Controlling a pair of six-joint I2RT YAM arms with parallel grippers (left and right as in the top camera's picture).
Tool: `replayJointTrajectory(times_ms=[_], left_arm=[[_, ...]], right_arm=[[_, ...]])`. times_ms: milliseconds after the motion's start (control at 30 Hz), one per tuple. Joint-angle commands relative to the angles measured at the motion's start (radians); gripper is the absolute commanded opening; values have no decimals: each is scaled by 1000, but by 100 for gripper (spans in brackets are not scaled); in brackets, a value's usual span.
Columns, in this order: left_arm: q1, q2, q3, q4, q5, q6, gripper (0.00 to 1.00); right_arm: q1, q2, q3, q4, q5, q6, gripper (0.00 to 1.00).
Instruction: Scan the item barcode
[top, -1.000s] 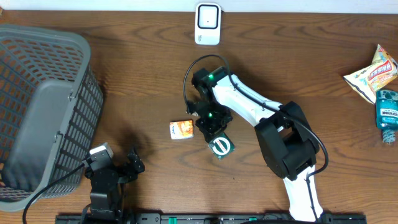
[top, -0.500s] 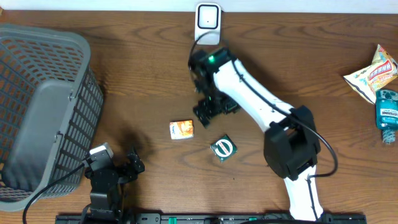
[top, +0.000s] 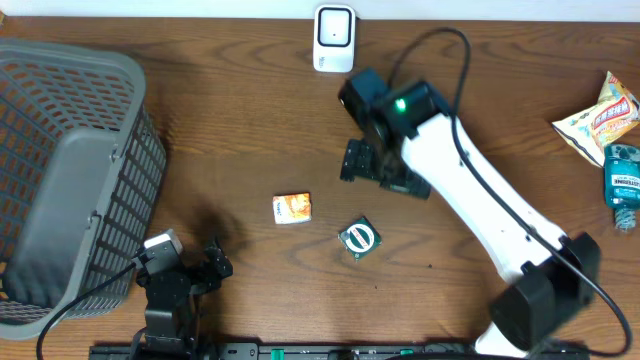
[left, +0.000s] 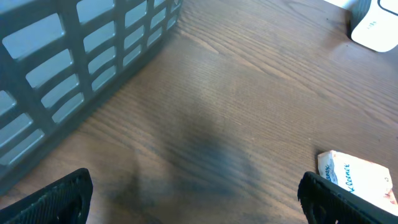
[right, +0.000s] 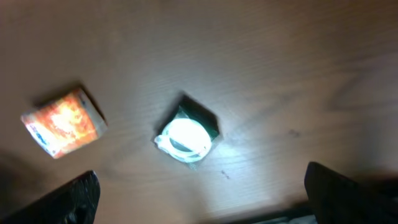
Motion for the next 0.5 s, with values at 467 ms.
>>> replayJointTrajectory(times_ms=[467], left_arm=[[1, -5, -11, -8, -10, -9, 98]], right_arm=[[106, -8, -459, 382, -74, 421, 99]])
